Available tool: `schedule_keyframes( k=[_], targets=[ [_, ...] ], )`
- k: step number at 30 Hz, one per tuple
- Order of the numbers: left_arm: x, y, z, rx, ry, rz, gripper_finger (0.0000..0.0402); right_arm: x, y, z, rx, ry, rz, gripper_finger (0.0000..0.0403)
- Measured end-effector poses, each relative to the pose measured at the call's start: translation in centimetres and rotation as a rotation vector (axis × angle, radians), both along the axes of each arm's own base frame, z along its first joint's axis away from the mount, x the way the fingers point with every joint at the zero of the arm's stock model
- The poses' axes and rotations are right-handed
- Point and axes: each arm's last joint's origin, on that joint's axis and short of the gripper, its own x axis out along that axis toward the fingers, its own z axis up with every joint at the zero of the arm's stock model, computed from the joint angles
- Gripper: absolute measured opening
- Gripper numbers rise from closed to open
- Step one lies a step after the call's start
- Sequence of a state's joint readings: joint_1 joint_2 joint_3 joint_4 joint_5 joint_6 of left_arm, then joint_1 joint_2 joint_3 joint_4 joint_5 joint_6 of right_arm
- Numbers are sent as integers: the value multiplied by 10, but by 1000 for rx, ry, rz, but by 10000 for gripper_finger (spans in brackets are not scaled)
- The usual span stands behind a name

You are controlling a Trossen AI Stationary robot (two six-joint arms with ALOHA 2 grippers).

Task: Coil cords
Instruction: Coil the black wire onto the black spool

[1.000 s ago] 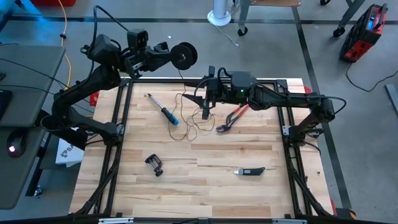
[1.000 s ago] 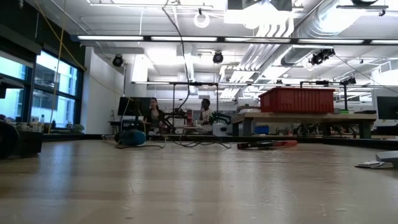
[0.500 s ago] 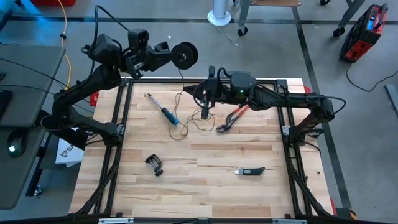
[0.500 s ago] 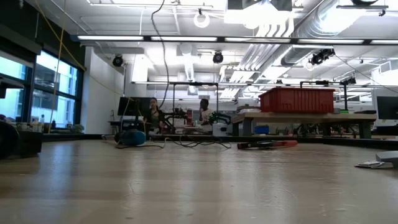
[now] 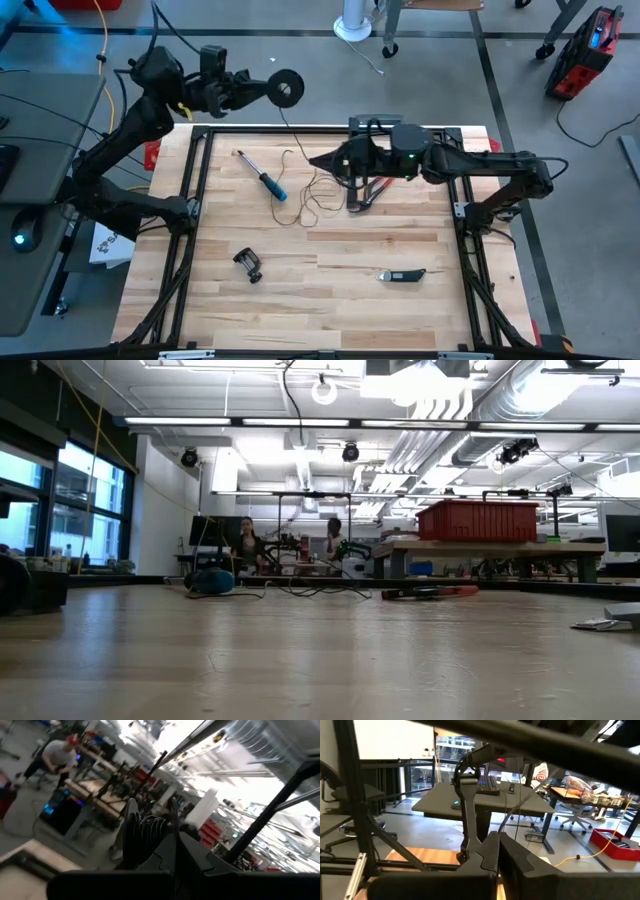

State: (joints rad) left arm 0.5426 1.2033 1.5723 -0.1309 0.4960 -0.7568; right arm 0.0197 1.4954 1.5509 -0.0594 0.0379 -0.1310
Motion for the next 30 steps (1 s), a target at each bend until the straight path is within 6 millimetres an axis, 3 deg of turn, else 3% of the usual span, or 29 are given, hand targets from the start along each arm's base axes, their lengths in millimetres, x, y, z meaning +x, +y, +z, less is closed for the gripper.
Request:
schedule_keyframes(
  k=[6, 18, 27, 30],
  targets=[
    [-6, -6, -4, -92, 64, -121, 0, -21, -3, 15, -23, -18, -37, 0],
    [2, -23, -16, -204, 192, -217, 0, -50, -14, 36, -31, -90, -80, 0],
    [11, -27, -16, -187, 178, -226, 0, -50, -19, 37, -20, -91, -84, 0],
    [10, -27, -12, -173, 135, -230, 0, -42, -18, 31, 49, -79, -70, 0]
  ],
)
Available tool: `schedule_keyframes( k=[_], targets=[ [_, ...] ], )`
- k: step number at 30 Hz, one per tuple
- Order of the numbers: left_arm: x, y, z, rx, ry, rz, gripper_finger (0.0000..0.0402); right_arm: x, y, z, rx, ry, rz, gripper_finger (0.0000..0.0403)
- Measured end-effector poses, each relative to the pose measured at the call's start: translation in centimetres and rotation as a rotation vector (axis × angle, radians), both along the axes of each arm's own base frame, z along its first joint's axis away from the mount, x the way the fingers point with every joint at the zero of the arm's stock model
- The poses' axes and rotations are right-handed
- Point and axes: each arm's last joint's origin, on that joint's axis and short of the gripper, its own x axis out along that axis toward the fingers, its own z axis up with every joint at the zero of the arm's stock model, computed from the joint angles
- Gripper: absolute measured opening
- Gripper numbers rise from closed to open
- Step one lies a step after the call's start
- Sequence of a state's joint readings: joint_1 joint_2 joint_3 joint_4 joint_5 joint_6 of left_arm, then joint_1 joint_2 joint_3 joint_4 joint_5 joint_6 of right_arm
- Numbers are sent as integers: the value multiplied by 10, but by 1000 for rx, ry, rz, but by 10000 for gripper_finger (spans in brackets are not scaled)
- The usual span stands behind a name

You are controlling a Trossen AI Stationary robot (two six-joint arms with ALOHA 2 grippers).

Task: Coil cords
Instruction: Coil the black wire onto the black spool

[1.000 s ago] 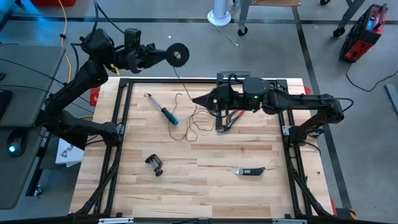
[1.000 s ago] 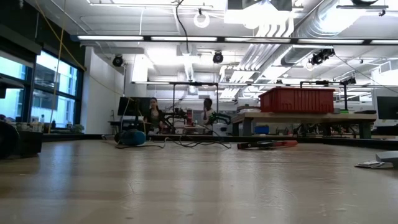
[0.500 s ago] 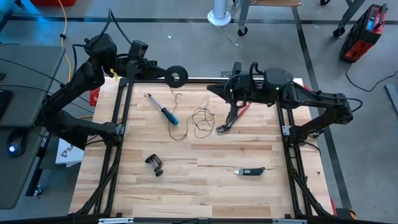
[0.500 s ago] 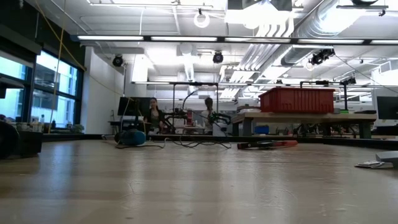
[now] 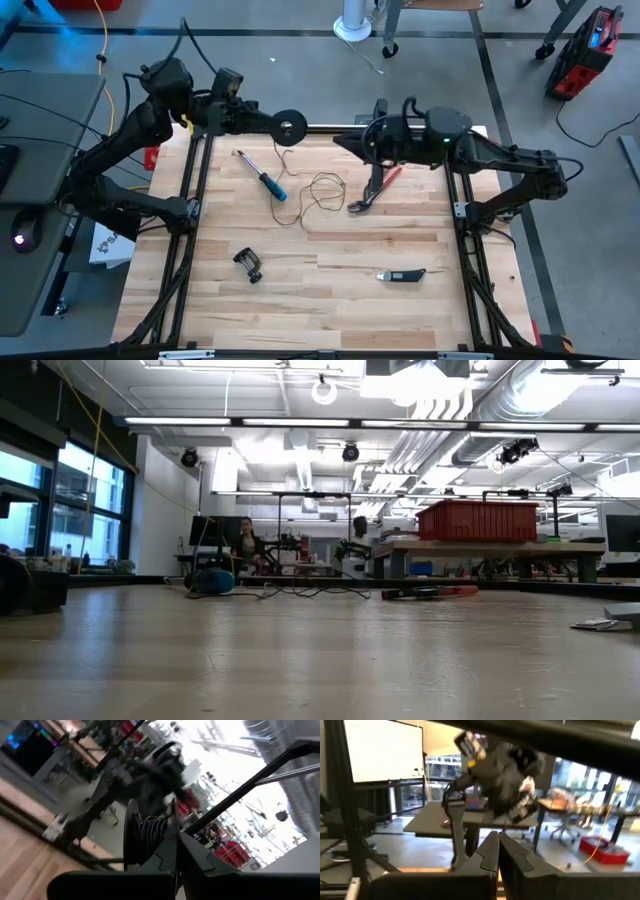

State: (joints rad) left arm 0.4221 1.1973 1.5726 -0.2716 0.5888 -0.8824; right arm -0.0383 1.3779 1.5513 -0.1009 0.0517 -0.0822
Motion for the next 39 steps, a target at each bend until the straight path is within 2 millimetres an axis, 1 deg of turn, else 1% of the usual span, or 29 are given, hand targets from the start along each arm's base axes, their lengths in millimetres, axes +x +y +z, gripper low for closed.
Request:
schedule_keyframes(
  k=[3, 5, 8, 11, 14, 17, 20, 24, 26, 34, 39],
  targets=[
    [-1, 0, 8, 29, -75, 1, 0, 15, -1, -12, 43, 44, -2, 12],
    [-2, -1, 13, 41, -131, -1, 0, 25, -2, -20, 72, 59, -2, 32],
    [-4, -1, 18, 38, -177, -4, 0, 43, -3, -31, 126, 55, 1, 80],
    [-3, -1, 18, 43, -184, 9, 0, 60, -4, -46, 131, 79, -1, 137],
    [-2, 1, 18, 56, -188, 38, 0, 74, -4, -60, 80, 118, -3, 186],
    [-2, 1, 18, 70, -193, 48, 0, 86, -5, -73, -17, 159, -5, 210],
    [-2, 1, 18, 70, -192, 51, 0, 95, -6, -84, -61, 181, -25, 214],
    [-2, 1, 19, 73, -199, 52, 0, 98, -6, -86, -89, 179, -34, 215],
    [-2, 1, 19, 73, -199, 52, 0, 98, -7, -86, -107, 184, -68, 211],
    [-2, 1, 19, 85, -200, 54, 0, 99, -8, -83, -138, 154, -86, 172],
    [-2, 1, 19, 99, -202, 58, 0, 98, -7, -82, -146, 151, -86, 131]
  ],
)
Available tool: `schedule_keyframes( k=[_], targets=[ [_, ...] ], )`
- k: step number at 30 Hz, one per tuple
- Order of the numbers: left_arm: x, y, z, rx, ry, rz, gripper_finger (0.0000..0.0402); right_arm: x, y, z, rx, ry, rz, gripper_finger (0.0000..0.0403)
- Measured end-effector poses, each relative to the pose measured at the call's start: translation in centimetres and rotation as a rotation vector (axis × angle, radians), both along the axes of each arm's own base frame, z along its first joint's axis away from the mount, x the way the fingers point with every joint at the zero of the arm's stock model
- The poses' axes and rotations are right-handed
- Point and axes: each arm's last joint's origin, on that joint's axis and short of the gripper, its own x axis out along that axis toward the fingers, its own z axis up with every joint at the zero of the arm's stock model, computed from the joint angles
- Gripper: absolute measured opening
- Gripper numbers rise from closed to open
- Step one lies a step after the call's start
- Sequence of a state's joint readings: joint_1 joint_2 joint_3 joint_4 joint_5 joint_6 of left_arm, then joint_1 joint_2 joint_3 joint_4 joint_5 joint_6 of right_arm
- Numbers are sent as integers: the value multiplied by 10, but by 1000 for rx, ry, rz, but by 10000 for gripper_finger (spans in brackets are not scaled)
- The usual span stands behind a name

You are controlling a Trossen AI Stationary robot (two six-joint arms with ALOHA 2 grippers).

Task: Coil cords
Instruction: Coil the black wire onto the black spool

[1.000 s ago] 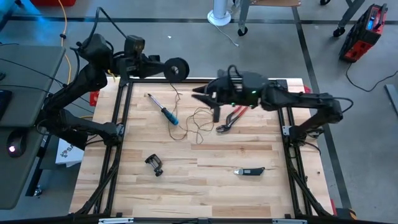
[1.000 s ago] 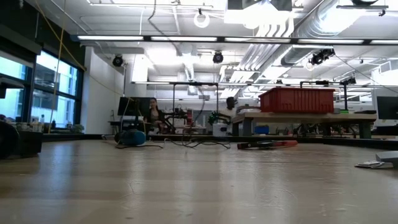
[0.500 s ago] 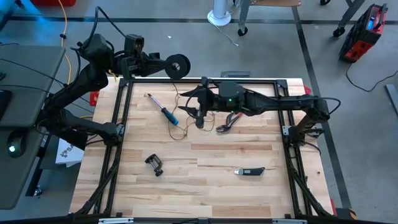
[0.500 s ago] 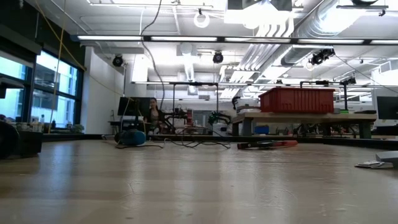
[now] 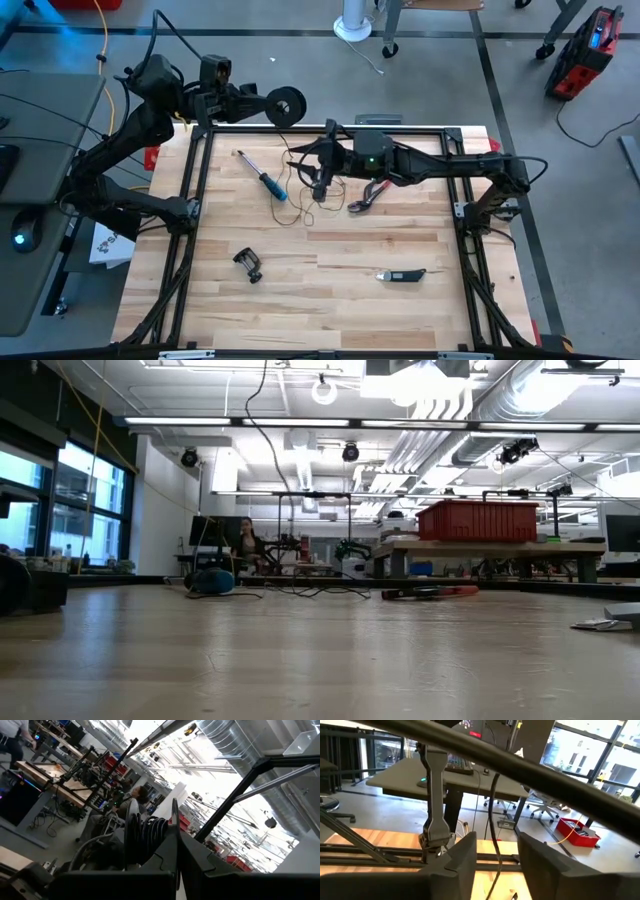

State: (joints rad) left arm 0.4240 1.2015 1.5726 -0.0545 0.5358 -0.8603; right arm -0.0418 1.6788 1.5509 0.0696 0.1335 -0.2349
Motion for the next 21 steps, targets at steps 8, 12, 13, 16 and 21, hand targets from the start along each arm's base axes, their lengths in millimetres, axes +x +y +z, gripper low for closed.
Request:
schedule_keyframes(
  k=[8, 12, 13, 16, 21],
  targets=[
    [0, 0, 0, 0, 1, 0, 0, 0, 0, 1, -10, -1, 0, 62],
    [0, 0, 0, 14, 1, 6, 0, -3, 4, 3, -10, 6, -7, 8],
    [-1, 1, 0, 13, 4, 10, 0, -6, 5, 5, -1, 2, -6, 8],
    [-3, 4, -2, 10, 21, 29, 0, -17, 11, 15, 52, -3, 10, 2],
    [-3, 12, -13, 10, 126, 110, 0, -42, 28, 37, 102, -28, 62, 1]
  ],
)
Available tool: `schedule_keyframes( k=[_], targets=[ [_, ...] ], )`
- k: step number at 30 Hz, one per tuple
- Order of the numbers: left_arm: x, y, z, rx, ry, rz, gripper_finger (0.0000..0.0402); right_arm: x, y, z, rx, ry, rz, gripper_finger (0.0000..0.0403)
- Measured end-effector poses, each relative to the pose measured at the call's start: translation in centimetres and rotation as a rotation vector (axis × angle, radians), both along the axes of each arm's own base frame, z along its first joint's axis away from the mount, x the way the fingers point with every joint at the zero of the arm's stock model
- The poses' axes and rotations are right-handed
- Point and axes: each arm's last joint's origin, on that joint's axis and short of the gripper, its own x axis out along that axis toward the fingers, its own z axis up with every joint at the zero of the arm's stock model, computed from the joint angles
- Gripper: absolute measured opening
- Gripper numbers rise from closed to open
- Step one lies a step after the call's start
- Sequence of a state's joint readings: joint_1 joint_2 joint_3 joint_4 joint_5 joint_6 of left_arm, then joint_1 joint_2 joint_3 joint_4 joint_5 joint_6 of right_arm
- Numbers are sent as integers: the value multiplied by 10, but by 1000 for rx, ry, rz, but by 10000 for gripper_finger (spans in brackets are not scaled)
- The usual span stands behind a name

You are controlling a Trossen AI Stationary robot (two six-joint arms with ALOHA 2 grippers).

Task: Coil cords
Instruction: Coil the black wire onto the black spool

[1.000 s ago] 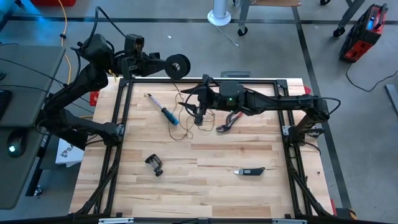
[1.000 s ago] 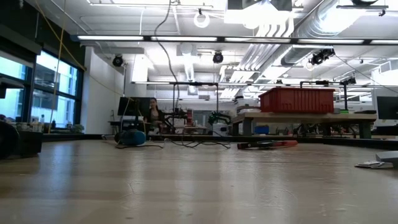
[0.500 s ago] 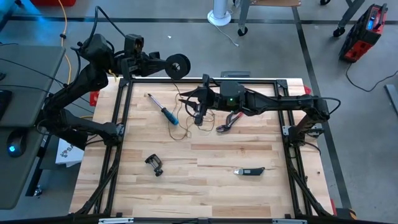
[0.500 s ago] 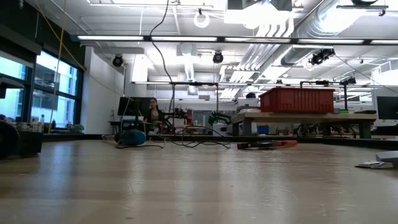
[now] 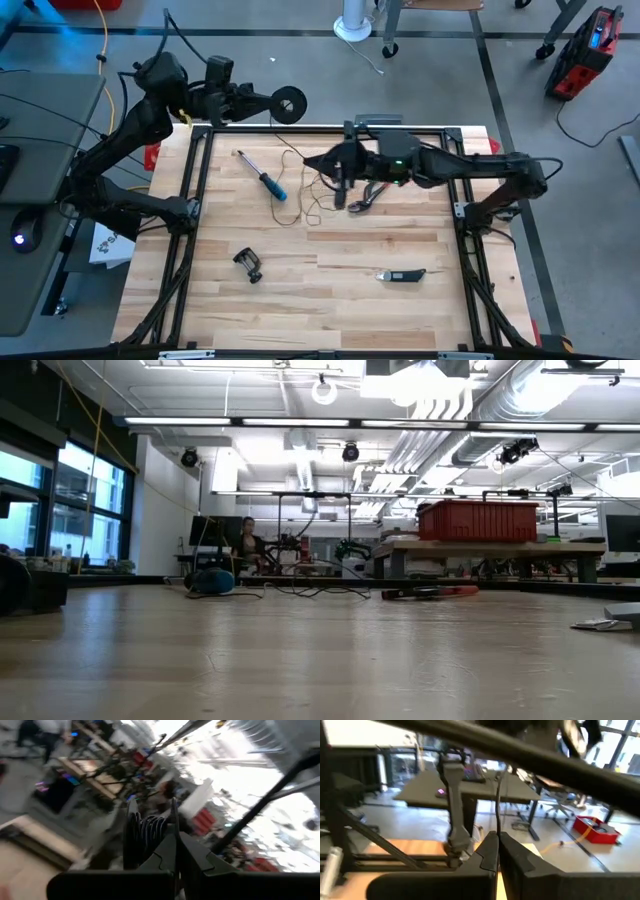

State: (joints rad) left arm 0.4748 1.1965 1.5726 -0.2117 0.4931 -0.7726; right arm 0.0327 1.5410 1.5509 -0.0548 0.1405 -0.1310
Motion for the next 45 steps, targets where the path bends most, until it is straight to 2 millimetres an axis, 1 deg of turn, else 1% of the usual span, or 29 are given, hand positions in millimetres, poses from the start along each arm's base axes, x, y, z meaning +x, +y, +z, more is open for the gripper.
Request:
schedule_keyframes(
  k=[3, 6, 12, 18, 23, 29, 33, 38, 41, 45],
  targets=[
    [0, 3, -7, -2, 63, 32, 0, -18, 7, 12, 2, 2, 11, 1],
    [0, 3, -10, -28, 96, 14, 0, -33, 10, 17, -6, 41, -30, 1],
    [1, -6, -10, -117, 112, -98, 0, -55, 1, 24, -24, 88, -139, 0],
    [6, -18, -16, -202, 171, -163, 0, -67, -9, 35, -20, 44, -175, 0],
    [19, -25, -21, -242, 203, -213, 0, -66, -19, 37, -40, 21, -205, 0],
    [48, -31, -30, -257, 210, -286, 0, -56, -29, 37, -30, -30, -189, 0],
    [71, -31, -33, -256, 157, -352, 0, -44, -33, 35, -27, -72, -145, 0],
    [95, -27, -34, -265, 69, -441, 0, -28, -33, 29, -23, -111, -65, 0],
    [105, -24, -34, -248, 7, -475, 0, -23, -32, 29, 2, -151, -28, 0],
    [113, -19, -32, -203, -81, -497, 0, -19, -31, 29, 40, -183, 15, 0]
  ],
)
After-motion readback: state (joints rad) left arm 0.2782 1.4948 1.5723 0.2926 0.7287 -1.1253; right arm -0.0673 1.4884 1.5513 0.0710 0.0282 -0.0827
